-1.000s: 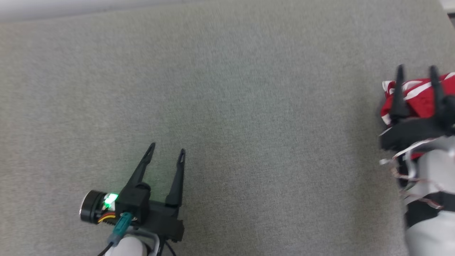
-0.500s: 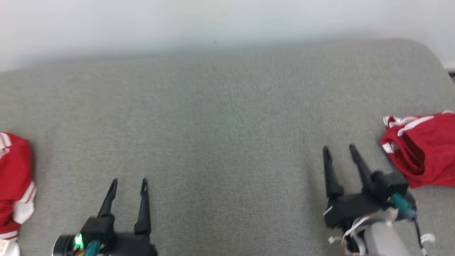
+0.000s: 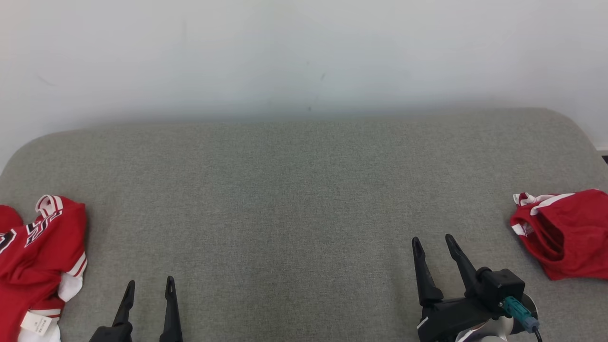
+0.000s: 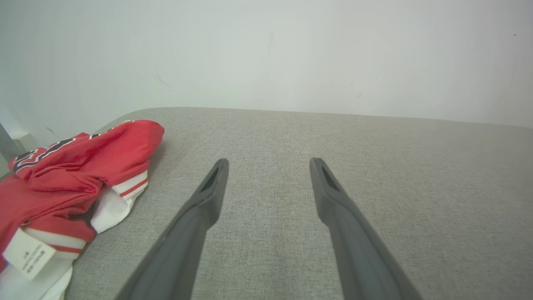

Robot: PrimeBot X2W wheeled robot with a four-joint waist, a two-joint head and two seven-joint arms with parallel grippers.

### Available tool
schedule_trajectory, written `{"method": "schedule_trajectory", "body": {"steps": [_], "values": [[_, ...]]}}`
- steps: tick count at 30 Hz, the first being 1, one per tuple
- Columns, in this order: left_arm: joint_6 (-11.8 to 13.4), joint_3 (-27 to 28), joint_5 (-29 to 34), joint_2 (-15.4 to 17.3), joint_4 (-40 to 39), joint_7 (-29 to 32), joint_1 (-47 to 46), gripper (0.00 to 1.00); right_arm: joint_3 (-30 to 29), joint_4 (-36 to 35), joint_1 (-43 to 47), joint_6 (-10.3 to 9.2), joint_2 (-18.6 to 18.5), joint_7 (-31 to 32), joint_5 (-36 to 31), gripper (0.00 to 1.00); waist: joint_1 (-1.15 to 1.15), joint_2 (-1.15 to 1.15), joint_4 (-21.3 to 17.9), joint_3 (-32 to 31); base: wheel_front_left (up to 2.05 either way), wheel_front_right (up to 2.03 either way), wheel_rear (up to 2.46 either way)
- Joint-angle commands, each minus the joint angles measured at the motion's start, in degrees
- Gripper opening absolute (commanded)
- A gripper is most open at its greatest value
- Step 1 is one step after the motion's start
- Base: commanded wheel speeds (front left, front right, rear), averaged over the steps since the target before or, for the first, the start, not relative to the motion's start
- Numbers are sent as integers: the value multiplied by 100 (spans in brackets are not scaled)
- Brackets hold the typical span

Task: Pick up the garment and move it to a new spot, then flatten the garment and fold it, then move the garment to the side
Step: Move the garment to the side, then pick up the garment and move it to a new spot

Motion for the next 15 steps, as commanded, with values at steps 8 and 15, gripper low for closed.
{"method": "schedule_trajectory", "body": {"steps": [8,15], "values": [[-6,11,-44,-9,-74,-17,23,100,87,-22,86,-13,16,-1,97,100,1,1,37,43,0,0,0],[49,17,-83,-8,-88,-17,-87,100,171,-48,63,-13,17,-1,50,100,1,1,435,156,0,0,0]]}}
